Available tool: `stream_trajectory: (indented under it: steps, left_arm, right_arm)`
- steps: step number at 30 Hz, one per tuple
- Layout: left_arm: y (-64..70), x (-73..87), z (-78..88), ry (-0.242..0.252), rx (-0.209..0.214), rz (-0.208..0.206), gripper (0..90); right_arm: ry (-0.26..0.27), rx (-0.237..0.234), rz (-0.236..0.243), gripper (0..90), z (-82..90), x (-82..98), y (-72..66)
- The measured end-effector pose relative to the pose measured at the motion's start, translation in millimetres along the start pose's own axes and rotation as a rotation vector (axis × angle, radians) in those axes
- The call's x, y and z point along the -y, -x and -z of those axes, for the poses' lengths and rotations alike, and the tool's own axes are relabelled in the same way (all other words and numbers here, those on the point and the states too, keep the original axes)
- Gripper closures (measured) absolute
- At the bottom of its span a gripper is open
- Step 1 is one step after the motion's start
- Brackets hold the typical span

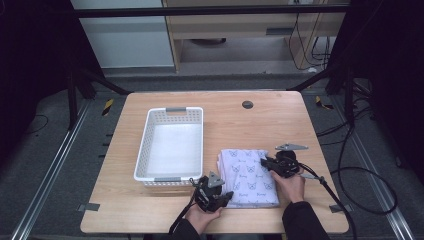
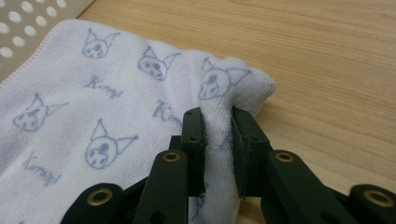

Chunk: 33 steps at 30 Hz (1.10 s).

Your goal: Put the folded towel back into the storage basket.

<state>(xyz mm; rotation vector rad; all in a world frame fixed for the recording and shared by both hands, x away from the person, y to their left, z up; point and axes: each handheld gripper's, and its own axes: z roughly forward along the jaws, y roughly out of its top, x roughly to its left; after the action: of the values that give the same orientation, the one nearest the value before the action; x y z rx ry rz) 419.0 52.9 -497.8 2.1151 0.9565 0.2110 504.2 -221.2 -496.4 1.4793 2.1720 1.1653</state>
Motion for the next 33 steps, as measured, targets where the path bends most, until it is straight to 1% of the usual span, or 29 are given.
stream_trajectory:
  steps: [2, 3, 5, 8, 9, 10, 12, 13, 14, 16, 17, 20, 29, 33]
  left_arm:
    - [-0.6, -0.1, 1.3, 0.007, 0.002, -0.002, 68.9]
    - [-1.1, -0.1, 2.0, 0.005, 0.009, 0.010, 69.4]
    - [-2.5, -0.5, 3.4, 0.005, 0.021, 0.017, 69.6]
    - [-1.6, -1.5, 6.1, 0.003, 0.027, 0.005, 69.7]
    - [-1.0, -1.8, 7.8, 0.002, 0.029, -0.010, 69.6]
    - [-0.2, -2.1, 8.7, 0.011, 0.030, -0.024, 69.7]
    - [1.2, -2.5, 12.0, 0.016, 0.027, -0.042, 69.7]
    - [1.4, -2.9, 14.7, 0.021, 0.032, -0.046, 69.8]
    - [1.0, -3.2, 16.3, 0.024, 0.034, -0.048, 69.8]
    - [0.1, -4.3, 21.2, 0.027, 0.036, -0.032, 69.8]
    - [-1.1, -4.9, 23.5, 0.031, 0.035, -0.031, 69.8]
    - [-2.7, -6.6, 29.1, 0.032, 0.034, -0.019, 69.8]
    - [-1.6, -11.3, 39.3, 0.055, 0.032, -0.026, 69.8]
    - [-1.6, -13.8, 44.3, 0.071, 0.032, -0.027, 69.8]
  right_arm:
    - [0.011, -0.006, 0.004, 77.0, 2.6, -1.1, -0.2]
    - [0.017, -0.008, 0.004, 77.1, 4.6, -1.7, -0.6]
    - [0.030, -0.012, 0.011, 77.1, 9.1, -3.1, -1.6]
    - [0.043, -0.013, 0.032, 77.0, 15.3, -4.7, -3.9]
    - [0.047, -0.014, 0.034, 77.0, 16.8, -5.1, -4.7]
    - [0.052, -0.015, 0.043, 77.0, 19.1, -5.8, -5.9]
    - [0.063, -0.023, 0.044, 77.0, 22.7, -6.8, -7.9]
    - [0.065, -0.028, 0.046, 77.0, 25.2, -7.6, -9.3]
    - [0.072, -0.028, 0.059, 77.0, 27.9, -8.8, -11.4]
    - [0.084, -0.026, 0.069, 77.0, 33.0, -11.3, -16.3]
    - [0.093, -0.029, 0.080, 77.0, 34.5, -12.3, -17.2]
    - [0.117, -0.032, 0.089, 77.0, 40.4, -15.2, -21.9]
    - [0.165, -0.032, 0.115, 77.0, 54.2, -21.8, -29.1]
    - [0.181, -0.039, 0.108, 77.0, 57.9, -23.1, -28.6]
